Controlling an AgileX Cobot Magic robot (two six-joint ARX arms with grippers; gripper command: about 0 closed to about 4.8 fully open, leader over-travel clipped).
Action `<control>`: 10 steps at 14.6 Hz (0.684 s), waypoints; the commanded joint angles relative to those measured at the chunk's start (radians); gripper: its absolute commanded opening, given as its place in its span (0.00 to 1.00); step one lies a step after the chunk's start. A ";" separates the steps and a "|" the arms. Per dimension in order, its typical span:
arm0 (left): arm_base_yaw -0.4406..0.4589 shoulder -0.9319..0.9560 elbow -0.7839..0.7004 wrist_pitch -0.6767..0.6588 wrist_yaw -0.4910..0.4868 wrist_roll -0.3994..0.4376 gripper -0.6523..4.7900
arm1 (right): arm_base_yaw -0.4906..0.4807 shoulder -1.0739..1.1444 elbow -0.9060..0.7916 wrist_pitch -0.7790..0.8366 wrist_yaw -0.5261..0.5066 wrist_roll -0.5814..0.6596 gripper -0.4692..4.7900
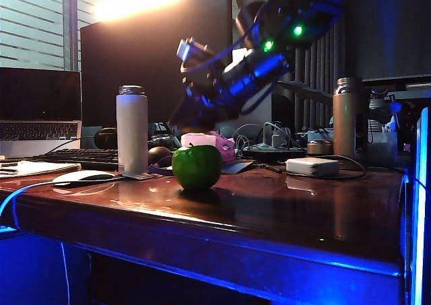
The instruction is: Stack the black thermos bottle cap from the table onto the green apple.
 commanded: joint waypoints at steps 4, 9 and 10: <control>0.000 -0.003 0.002 0.006 0.006 0.003 0.12 | 0.008 0.017 0.004 -0.019 0.007 -0.050 0.63; 0.000 -0.003 0.002 0.006 0.006 0.003 0.12 | 0.008 0.017 0.004 -0.022 0.017 -0.050 0.63; 0.000 -0.003 0.002 0.006 0.006 0.003 0.12 | 0.008 0.018 0.004 -0.022 0.017 -0.050 0.63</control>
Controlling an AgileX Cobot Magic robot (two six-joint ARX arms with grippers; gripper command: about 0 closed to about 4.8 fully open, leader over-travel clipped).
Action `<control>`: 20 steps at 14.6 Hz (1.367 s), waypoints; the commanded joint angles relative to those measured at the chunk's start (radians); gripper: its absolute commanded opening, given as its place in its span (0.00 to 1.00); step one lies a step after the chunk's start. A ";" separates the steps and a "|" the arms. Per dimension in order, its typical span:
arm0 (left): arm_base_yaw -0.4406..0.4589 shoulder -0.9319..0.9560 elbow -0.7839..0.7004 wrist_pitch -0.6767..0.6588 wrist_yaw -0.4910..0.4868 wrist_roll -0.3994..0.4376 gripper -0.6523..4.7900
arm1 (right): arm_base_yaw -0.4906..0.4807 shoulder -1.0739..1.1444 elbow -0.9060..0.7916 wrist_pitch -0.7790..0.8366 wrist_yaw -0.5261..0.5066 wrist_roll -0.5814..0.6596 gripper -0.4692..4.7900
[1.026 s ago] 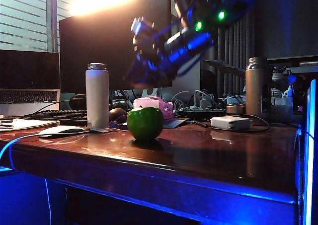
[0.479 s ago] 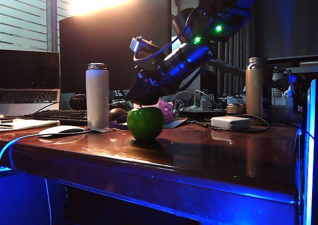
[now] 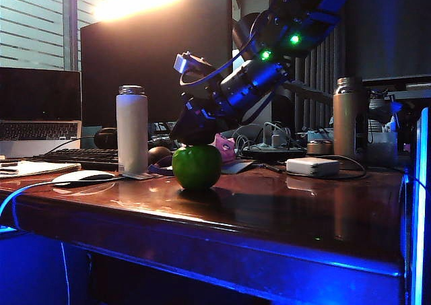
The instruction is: Stack the black thermos bottle cap from the table onto the green apple.
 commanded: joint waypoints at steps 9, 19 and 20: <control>0.000 -0.003 0.002 0.006 0.006 0.003 0.12 | 0.008 -0.005 0.007 -0.011 -0.001 -0.003 0.86; 0.000 -0.003 0.002 0.006 0.006 0.003 0.12 | 0.008 -0.041 0.007 0.036 -0.009 -0.003 0.99; 0.000 -0.003 0.002 0.006 0.006 0.003 0.12 | 0.008 -0.055 0.007 0.047 -0.009 -0.002 0.99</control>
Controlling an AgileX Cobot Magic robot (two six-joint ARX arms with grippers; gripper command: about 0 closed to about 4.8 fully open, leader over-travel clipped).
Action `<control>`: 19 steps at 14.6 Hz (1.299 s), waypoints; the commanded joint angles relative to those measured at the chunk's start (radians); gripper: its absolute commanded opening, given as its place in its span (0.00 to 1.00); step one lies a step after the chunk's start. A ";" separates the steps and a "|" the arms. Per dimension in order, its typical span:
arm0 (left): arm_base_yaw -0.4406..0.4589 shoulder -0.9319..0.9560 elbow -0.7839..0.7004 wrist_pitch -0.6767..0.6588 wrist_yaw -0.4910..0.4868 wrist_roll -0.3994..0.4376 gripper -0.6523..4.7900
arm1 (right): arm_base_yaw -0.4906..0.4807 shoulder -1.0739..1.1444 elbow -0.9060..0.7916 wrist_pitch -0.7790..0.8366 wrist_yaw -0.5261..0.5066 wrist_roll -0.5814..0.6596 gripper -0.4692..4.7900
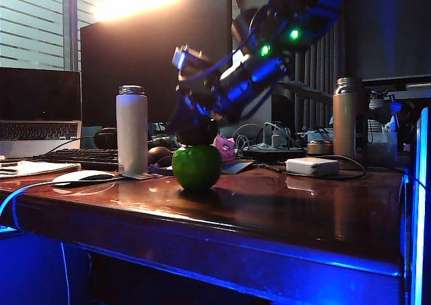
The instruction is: Stack the black thermos bottle cap from the table onto the green apple.
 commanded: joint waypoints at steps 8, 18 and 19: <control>0.000 -0.003 0.002 0.006 0.006 0.003 0.12 | 0.002 -0.317 0.006 0.060 0.031 0.044 0.61; 0.000 -0.003 0.002 0.006 0.006 0.003 0.12 | -0.015 -1.046 -0.092 -0.354 0.374 0.076 0.09; 0.000 -0.003 0.002 0.006 0.006 0.003 0.12 | -0.016 -1.130 -0.170 -0.357 0.439 0.076 0.09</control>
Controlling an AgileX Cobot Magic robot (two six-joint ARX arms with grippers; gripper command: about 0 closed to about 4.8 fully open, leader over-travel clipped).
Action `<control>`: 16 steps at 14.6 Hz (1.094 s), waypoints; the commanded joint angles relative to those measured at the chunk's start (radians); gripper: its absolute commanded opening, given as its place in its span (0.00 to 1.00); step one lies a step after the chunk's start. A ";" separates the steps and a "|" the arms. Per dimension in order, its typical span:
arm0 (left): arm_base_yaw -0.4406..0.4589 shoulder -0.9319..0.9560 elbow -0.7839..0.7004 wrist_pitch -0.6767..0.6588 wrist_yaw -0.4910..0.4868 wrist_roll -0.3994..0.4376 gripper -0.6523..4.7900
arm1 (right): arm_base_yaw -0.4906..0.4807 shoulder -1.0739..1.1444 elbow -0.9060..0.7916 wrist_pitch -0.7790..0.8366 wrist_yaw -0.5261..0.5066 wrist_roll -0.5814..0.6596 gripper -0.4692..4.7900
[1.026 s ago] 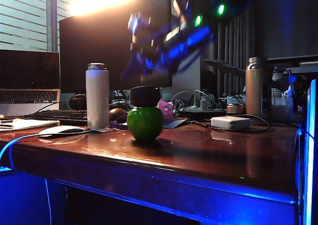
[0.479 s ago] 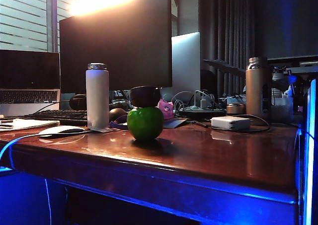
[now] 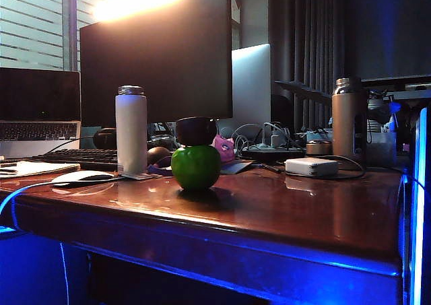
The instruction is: Stack the black thermos bottle cap from the table onto the green apple.
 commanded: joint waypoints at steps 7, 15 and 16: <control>0.000 -0.003 0.002 0.006 0.005 0.003 0.12 | -0.157 -0.583 -0.863 0.199 0.166 0.153 0.09; 0.000 -0.003 0.002 0.006 0.006 0.003 0.12 | -0.301 -0.920 -1.312 0.193 0.100 0.307 0.09; 0.000 -0.003 0.002 0.006 0.006 0.003 0.12 | -0.313 -0.922 -1.316 0.191 0.101 0.307 0.09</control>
